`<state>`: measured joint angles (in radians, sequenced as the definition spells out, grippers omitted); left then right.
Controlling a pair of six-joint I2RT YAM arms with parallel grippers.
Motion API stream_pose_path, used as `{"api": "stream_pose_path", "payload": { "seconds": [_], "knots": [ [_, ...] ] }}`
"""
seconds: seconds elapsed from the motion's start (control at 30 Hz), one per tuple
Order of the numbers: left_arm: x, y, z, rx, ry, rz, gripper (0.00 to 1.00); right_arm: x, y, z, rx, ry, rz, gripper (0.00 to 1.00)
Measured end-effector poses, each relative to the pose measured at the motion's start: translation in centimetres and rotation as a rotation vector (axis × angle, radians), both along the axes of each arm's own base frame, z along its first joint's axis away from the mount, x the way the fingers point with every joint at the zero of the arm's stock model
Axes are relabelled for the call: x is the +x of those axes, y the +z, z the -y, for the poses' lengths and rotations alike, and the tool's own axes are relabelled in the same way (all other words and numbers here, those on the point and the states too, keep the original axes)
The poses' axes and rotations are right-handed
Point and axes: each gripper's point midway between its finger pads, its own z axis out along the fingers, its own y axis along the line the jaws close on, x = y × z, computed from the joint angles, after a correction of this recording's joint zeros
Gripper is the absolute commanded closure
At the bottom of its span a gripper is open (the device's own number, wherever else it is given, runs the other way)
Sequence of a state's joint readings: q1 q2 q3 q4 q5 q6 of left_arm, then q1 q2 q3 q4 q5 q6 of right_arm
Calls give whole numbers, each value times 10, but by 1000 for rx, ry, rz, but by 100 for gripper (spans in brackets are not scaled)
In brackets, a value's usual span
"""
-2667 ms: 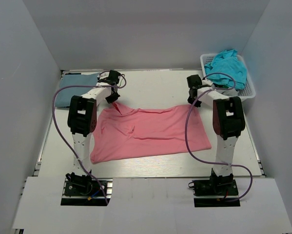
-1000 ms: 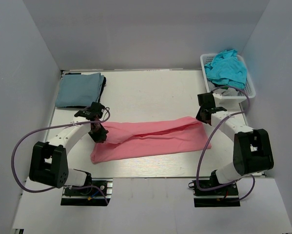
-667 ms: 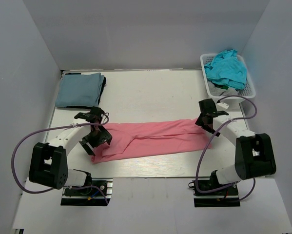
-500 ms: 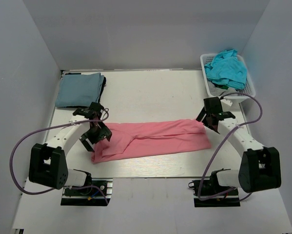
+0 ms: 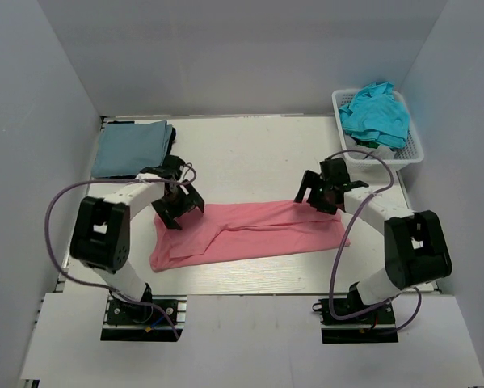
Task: Fold and stack the t-shirts
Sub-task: Fold the other side of the tshirt into a rectangle, then rotate the tshirt 90 degrees
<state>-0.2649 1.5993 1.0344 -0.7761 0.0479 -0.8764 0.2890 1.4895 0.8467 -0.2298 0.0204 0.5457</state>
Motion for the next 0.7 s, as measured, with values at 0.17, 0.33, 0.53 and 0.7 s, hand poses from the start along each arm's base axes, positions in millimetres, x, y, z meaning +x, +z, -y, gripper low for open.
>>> {"api": "stream_pose_path", "payload": {
  "seconds": [0.17,0.33,0.53,0.7],
  "knots": [
    [8,-33,6,14,-17,-130,0,-12,-22,7,-41,-18,-77,10],
    [51,-34,21,20,-43,-152,0,-42,-31,7,-23,4,-93,10],
    [194,-20,70,-45,-102,84,0,-116,-27,-28,44,240,-168,10],
    [312,0,145,-287,-175,472,0,-201,-22,-65,103,586,-352,10]
  ]
}}
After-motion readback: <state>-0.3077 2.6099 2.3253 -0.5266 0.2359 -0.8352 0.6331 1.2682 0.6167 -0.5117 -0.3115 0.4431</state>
